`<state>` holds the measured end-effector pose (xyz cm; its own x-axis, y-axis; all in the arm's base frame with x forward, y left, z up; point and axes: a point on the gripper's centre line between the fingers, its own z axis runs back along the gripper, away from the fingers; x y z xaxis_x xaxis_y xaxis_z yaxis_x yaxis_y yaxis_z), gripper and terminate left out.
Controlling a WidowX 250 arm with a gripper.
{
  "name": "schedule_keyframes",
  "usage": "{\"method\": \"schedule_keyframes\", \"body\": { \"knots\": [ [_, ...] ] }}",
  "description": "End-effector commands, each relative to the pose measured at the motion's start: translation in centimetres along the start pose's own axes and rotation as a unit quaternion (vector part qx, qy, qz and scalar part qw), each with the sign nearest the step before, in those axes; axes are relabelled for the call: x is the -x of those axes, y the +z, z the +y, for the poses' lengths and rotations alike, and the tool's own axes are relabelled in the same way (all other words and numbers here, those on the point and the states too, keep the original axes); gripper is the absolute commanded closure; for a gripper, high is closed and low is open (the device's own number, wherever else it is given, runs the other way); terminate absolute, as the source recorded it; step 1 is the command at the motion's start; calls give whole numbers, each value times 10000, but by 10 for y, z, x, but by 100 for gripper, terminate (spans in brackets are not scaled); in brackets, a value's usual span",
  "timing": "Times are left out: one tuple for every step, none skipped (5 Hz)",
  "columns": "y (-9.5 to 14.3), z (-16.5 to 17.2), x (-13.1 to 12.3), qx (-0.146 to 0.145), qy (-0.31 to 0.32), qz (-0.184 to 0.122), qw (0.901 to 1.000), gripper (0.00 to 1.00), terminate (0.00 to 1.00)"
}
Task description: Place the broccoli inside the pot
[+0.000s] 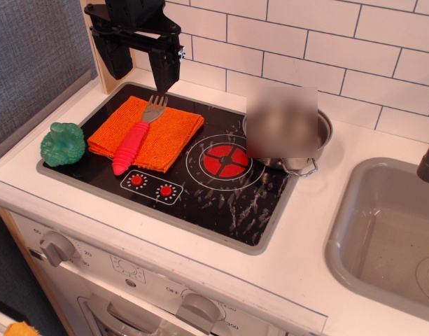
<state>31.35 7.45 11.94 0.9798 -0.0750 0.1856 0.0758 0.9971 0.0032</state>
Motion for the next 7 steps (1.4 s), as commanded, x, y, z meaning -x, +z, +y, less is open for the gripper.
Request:
{"method": "schedule_keyframes", "body": {
  "knots": [
    [0,0,0,0,0,0,10000,0,0],
    [-1,23,19,130,352,-165,9992,0,0],
    [3,50,46,-376,599,-480,9963,0,0],
    [-6,72,69,-724,962,-566,9911,0,0],
    [-18,85,72,-910,1027,-413,9897,0,0],
    [-32,95,71,-952,1149,-267,9884,0,0],
    [-46,94,68,-866,1176,-69,9893,0,0]
  ]
}}
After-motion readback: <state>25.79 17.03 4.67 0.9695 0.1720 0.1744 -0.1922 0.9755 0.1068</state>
